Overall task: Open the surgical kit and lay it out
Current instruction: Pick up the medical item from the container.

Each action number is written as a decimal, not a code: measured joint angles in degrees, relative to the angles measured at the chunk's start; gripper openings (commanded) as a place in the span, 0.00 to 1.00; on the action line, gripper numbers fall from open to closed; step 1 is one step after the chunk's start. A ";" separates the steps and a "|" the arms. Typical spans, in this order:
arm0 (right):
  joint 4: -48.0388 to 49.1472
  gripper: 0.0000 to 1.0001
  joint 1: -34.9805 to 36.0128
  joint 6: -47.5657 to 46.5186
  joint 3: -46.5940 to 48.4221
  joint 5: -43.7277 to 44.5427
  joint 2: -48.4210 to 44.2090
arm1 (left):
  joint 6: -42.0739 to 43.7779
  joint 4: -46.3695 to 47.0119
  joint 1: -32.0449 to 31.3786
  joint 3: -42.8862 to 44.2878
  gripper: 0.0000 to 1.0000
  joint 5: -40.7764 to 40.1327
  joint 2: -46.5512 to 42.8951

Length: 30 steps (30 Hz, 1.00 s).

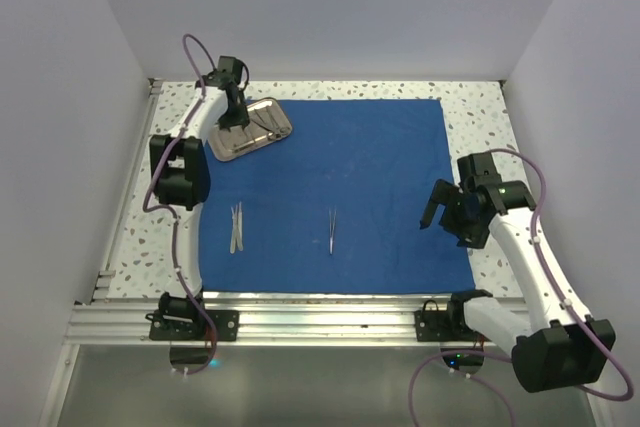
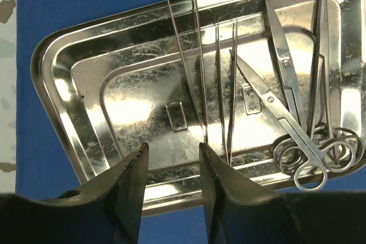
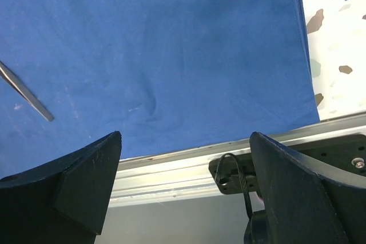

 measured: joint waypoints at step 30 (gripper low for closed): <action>3.43 0.98 0.00 -0.24 2.01 1.22 8.09 | -0.42 2.12 0.09 5.77 0.00 1.27 7.10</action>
